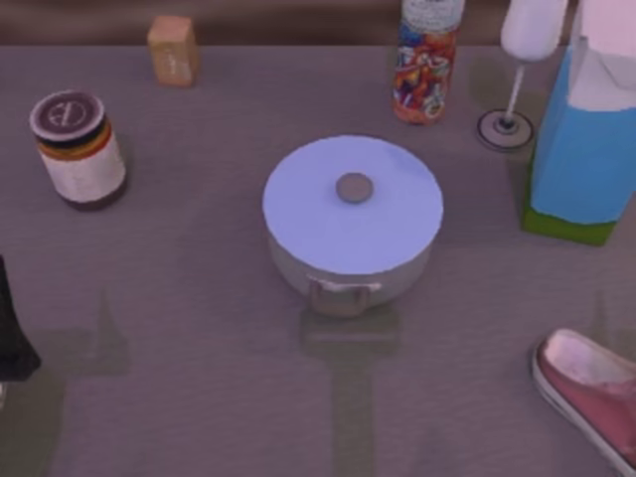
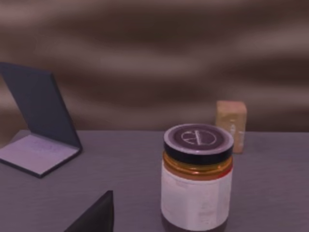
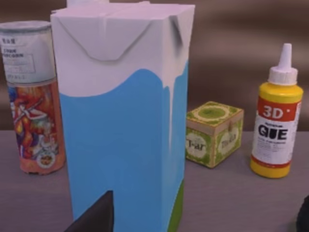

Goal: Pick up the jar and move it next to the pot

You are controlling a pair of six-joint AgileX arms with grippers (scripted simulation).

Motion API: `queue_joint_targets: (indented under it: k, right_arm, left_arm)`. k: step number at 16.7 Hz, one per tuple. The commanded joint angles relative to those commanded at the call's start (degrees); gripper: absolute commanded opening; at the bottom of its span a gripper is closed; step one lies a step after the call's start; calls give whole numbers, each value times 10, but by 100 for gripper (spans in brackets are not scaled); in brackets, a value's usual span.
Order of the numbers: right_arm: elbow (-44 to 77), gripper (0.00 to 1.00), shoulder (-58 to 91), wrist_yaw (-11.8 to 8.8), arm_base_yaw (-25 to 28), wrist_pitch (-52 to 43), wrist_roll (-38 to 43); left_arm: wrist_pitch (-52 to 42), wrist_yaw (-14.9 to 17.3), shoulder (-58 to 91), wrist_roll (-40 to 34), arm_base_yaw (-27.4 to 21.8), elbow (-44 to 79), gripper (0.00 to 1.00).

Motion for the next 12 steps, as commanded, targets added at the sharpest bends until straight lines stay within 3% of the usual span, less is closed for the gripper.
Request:
queue_joint_targets:
  k: [6, 12]
  right_arm:
    - [0, 100, 0, 0, 0, 0, 0]
    - [0, 100, 0, 0, 0, 0, 0]
  left_arm:
    - [-27, 4, 40, 11, -1, 41, 100]
    - [-149, 25, 226, 63, -8, 216, 100]
